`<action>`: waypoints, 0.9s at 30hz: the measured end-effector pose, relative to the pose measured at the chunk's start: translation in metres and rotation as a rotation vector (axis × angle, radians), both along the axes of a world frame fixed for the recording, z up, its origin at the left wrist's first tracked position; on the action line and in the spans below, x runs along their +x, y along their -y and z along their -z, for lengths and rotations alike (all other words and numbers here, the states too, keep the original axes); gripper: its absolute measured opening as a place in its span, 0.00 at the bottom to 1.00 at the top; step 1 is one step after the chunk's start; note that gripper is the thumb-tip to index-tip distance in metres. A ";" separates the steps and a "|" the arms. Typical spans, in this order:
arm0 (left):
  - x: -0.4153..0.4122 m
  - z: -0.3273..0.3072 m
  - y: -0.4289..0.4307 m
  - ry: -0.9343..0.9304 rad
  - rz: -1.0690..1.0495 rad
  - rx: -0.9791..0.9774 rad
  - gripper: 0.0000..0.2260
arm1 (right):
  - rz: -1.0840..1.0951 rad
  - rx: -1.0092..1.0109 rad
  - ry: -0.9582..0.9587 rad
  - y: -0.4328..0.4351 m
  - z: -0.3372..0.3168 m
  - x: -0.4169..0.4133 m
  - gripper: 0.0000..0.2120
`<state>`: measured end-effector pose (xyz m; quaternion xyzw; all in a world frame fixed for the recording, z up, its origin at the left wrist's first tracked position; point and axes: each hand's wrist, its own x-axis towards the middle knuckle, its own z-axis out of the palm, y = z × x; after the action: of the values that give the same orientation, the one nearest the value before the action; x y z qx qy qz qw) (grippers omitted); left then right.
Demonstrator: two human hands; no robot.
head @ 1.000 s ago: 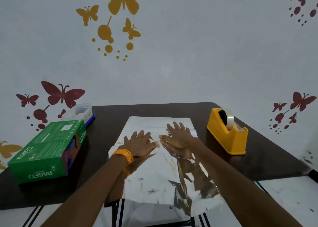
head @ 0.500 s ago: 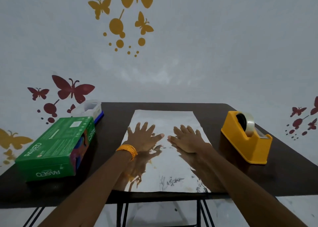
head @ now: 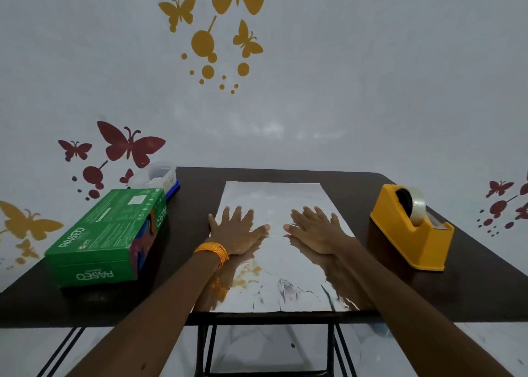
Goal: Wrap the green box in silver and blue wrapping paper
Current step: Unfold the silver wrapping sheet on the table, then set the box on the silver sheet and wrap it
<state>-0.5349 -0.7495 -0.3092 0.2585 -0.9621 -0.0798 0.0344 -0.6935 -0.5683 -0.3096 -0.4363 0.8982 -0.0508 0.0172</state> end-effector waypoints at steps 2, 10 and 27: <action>0.008 -0.005 0.000 -0.032 -0.004 0.019 0.37 | 0.008 -0.011 0.005 0.000 -0.006 0.011 0.36; 0.104 -0.060 0.022 -0.486 -0.280 -0.095 0.23 | -0.151 -0.605 0.398 0.083 -0.037 0.086 0.22; 0.207 -0.074 0.059 -0.464 -0.399 0.156 0.40 | -0.042 -0.839 1.005 0.191 -0.057 0.171 0.44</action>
<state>-0.3276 -0.8085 -0.2356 0.4189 -0.8498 -0.2020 0.2481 -0.5229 -0.7592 -0.2528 -0.3465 0.6761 -0.5942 0.2641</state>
